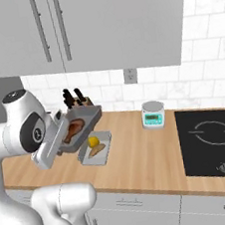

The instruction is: Take the meat container that has the chicken drumstick and place it on the second highest rack of the freezer. Then take the vegetable container that has the sweet potato and lemon and place it on the highest rack of the freezer.

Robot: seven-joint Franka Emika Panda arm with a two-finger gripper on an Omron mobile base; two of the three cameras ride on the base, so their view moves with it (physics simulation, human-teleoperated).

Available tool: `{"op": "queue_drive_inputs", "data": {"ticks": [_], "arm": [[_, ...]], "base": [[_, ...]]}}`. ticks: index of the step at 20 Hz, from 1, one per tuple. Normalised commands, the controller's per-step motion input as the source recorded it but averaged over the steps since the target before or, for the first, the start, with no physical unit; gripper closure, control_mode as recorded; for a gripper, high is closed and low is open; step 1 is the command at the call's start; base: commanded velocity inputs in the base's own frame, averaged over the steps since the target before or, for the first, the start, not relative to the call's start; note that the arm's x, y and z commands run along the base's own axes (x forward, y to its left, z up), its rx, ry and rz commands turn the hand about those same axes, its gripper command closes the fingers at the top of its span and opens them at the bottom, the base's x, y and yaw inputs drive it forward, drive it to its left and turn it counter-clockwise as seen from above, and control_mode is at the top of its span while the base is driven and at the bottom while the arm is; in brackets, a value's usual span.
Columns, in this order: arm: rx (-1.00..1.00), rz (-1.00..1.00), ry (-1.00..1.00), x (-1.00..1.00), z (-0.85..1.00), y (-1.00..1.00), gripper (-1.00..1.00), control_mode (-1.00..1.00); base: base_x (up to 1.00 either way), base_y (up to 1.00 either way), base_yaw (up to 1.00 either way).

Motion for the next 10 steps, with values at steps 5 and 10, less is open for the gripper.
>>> {"op": "queue_drive_inputs", "data": {"ticks": [5, 10], "arm": [[-0.03, 0.23, -0.01, -0.38, 0.18, -0.09, 1.0, -1.0], [0.0, 0.2, 0.0, -0.14, 0.57, 0.0, 1.0, -1.0]], "base": [[0.0, 0.0, 0.0], [0.0, 0.0, 0.0]]}}
